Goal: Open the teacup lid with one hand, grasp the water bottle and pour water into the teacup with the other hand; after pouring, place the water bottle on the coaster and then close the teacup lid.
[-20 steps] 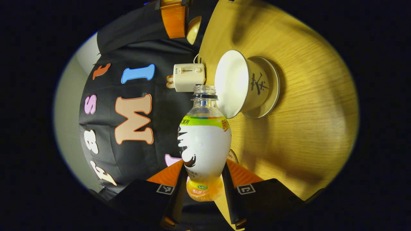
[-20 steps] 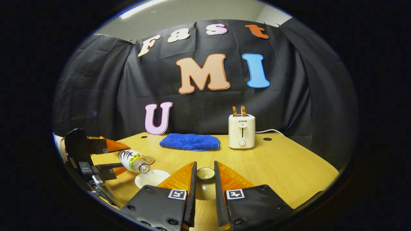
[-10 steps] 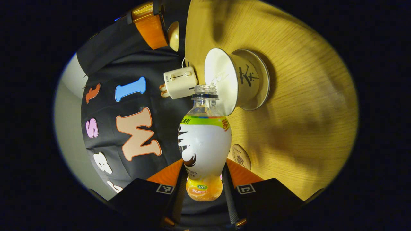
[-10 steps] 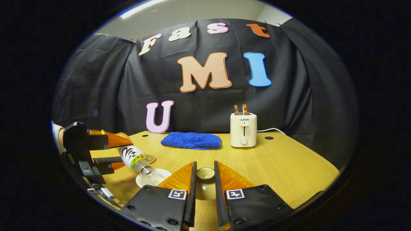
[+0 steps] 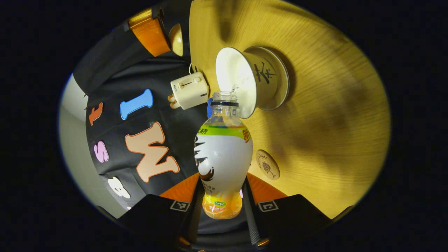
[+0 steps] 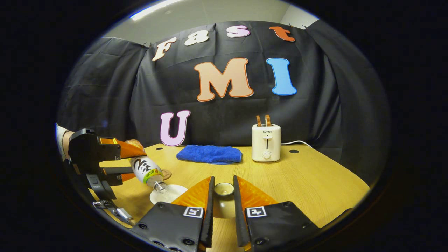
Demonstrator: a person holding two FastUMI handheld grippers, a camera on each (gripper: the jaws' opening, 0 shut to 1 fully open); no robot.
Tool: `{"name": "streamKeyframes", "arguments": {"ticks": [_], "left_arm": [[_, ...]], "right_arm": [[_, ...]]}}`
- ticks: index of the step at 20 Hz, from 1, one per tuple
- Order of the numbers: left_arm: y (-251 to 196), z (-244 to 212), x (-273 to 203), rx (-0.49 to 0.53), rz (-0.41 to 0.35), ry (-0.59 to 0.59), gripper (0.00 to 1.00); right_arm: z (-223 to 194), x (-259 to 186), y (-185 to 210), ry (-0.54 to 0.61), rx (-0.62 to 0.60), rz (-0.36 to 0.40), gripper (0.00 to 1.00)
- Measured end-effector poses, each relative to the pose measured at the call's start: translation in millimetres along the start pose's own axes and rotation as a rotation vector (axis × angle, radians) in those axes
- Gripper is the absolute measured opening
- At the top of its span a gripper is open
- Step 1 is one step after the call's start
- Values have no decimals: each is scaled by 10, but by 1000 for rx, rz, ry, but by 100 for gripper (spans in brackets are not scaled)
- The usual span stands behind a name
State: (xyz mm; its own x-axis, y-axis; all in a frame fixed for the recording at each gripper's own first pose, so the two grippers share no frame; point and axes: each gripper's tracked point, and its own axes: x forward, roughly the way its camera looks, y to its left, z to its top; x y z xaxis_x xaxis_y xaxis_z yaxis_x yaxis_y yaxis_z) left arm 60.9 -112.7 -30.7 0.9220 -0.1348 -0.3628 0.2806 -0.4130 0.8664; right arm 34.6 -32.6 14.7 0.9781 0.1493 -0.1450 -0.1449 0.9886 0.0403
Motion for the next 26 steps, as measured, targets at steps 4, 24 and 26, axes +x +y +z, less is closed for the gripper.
{"name": "streamKeyframes", "arguments": {"ticks": [4, 24, 26], "left_arm": [[62, -37, 18, 62, -2, 16, 55], [209, -73, -34, 271, 36, 34, 55], [230, -69, -40, 276, 40, 36, 55]], "right_arm": [[18, -14, 23, -3, -4, 5, 32], [57, -43, 24, -7, 1, 10, 32], [62, -48, 17, -8, 6, 9, 32]]}}
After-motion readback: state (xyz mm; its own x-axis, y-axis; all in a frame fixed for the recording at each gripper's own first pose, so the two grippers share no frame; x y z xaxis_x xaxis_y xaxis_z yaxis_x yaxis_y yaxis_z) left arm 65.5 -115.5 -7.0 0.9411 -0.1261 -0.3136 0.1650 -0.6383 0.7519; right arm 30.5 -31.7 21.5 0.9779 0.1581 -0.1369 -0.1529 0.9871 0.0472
